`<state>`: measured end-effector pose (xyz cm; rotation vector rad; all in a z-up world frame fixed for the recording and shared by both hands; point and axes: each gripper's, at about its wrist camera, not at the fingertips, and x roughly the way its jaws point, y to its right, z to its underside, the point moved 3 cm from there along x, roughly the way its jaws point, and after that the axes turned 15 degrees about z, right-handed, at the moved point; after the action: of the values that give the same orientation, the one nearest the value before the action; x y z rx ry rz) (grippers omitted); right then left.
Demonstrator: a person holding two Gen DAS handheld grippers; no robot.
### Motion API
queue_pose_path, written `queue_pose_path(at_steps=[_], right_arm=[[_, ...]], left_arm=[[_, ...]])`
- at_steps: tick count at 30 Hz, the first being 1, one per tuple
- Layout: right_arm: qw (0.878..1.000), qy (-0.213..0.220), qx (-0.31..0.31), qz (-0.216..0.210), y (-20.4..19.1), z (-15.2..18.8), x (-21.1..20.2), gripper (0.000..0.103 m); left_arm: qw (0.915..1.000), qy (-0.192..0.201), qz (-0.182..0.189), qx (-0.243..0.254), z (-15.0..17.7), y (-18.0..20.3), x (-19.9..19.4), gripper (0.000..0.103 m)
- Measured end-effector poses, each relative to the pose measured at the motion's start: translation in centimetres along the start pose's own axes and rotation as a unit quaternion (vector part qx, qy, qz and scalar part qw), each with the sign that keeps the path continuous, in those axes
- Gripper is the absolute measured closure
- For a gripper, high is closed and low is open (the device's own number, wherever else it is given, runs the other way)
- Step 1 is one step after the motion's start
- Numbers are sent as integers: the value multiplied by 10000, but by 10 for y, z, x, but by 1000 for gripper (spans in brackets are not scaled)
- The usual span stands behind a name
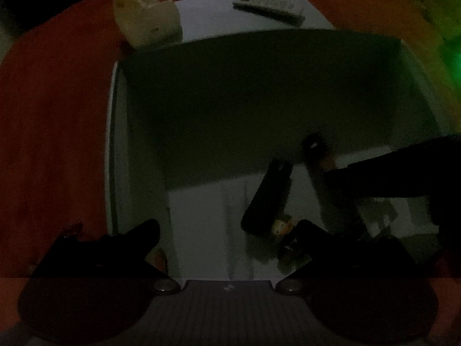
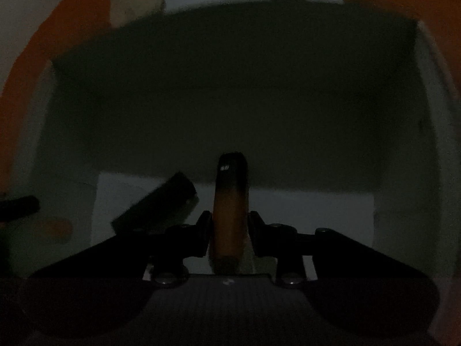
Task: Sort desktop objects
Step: 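Lower the stapler and vial into the box and open both grippers, then lift both tools out of the box toward the white remote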
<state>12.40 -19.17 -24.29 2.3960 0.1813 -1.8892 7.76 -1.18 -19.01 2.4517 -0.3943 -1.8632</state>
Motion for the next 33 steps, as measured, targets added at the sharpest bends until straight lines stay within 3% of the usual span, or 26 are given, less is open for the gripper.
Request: queue_pose_path(at_steps=[13,17,22,33], right_arm=[[9967,786,91,180,40,-37,-97,65],[9962,857,121,-85,50,-50,-114,62],[9948,1004,-111,-157,60,-76,-134,58],[9917,1124,-566,-270,62,-137,-140,48]], left_arm=[[9971,596,430,-175,-39,12,-52,1],[9954,780,503,-254,-56,8,-67,0],[9969,364,672,-201,-76,4,-65,0],[9948,374,854,-398,-108,-12,-72,0]])
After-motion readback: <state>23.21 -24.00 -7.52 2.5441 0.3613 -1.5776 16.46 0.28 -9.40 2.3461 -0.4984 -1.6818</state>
